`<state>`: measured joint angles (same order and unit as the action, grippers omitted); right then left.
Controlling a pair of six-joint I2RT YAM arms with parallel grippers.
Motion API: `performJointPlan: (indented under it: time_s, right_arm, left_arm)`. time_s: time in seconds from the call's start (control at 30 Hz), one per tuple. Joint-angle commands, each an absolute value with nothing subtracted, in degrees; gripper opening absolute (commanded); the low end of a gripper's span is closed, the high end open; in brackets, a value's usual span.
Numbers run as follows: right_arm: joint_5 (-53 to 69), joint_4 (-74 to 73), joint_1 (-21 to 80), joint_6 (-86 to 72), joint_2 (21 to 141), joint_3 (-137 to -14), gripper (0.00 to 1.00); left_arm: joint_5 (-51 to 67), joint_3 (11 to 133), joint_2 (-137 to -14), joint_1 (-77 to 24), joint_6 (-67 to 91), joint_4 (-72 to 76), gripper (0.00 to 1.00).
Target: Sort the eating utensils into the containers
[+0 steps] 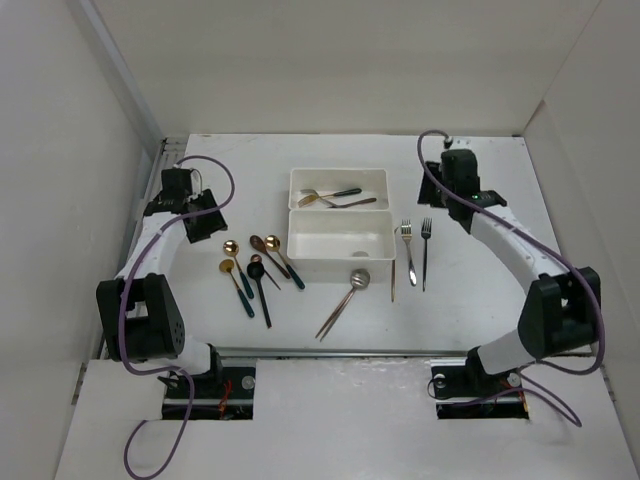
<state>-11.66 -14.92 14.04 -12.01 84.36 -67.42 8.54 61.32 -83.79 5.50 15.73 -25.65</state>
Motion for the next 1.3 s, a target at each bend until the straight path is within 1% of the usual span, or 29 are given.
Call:
performJointPlan:
  time_s: [0.0,0.17,0.33,0.4,0.47,0.57,0.6,0.67,0.7,0.77,0.83,0.93,0.97,1.0,1.07,1.1,1.13,1.17,1.23,1.27]
  right_arm:
    - [-6.50,-30.31,15.30,-26.70,89.38,-62.15,0.57]
    - [-8.61,-31.64,12.93,-30.14,91.05,-58.54,0.56]
    - [-7.91,-32.34,12.92,-30.67,95.88,-56.70,0.55]
    - [-7.91,-32.34,12.39,-30.06,95.89,-57.21,0.53]
    - [-7.91,-32.87,12.39,-28.58,97.64,-58.44,0.49]
    - [-6.60,-34.09,12.39,-25.59,99.49,-60.90,0.35]
    - [-6.59,-34.62,12.39,-25.05,100.36,-60.91,0.23]
    - [-5.11,-34.63,11.17,-24.27,100.98,-61.61,0.03]
    - [-4.58,-34.63,11.16,-23.74,100.99,-61.61,0.00]
    - [-5.79,-34.63,9.85,-24.34,100.12,-61.00,0.00]
    - [-10.36,-34.10,9.84,-24.35,96.96,-61.00,0.00]
    - [-15.36,-31.56,10.63,-19.28,90.54,-64.24,0.00]
    - [-19.64,-30.77,11.24,-17.68,89.22,-65.55,0.00]
    - [-21.34,-28.50,12.73,-15.93,88.25,-68.96,0.00]
    - [-23.98,-25.50,14.58,-9.08,87.63,-72.75,0.00]
    - [-25.56,-23.57,17.20,-6.36,87.63,-76.34,0.00]
    - [-26.10,-19.12,18.79,-3.37,88.93,-77.77,0.00]
    - [-26.10,-16.55,20.64,3.45,89.90,-79.00,0.00]
    - [-26.89,-9.01,26.70,11.56,92.27,-81.55,0.00]
    - [-26.89,-6.88,28.81,19.52,95.42,-82.35,0.00]
  left_arm:
    - [8.26,61.00,-82.97,6.33,17.23,-24.87,0.45]
    - [8.26,60.38,-83.50,6.33,17.23,-24.87,0.45]
    - [7.65,60.38,-83.50,6.33,17.23,-24.87,0.45]
    - [7.65,60.38,-82.97,6.85,17.23,-24.87,0.45]
    - [7.65,60.38,-82.97,6.86,17.23,-24.87,0.45]
    - [7.65,59.85,-82.97,6.86,17.23,-24.35,0.45]
    - [7.65,59.85,-82.97,6.86,17.23,-24.35,0.45]
    - [7.65,59.33,-82.45,7.38,17.75,-24.35,0.45]
    - [7.65,59.33,-82.44,7.38,17.75,-24.35,0.45]
    - [7.65,59.33,-82.44,7.38,17.75,-24.35,0.45]
    - [7.65,59.33,-82.44,7.38,17.75,-24.35,0.47]
    - [7.65,59.33,-82.44,7.38,17.75,-24.35,0.47]
    - [7.65,59.33,-82.44,7.38,17.75,-24.35,0.47]
    - [7.65,59.33,-82.44,7.38,17.75,-24.35,0.47]
    - [8.26,58.80,-82.44,7.38,17.75,-23.82,0.47]
    - [8.26,58.80,-82.44,7.38,18.28,-23.82,0.47]
    - [8.26,58.28,-82.44,7.38,18.28,-23.82,0.47]
    - [8.26,58.27,-82.44,7.38,18.89,-23.82,0.47]
    - [8.78,57.74,-81.91,7.38,18.90,-23.82,0.47]
    - [8.79,57.74,-81.91,7.38,19.42,-23.82,0.47]
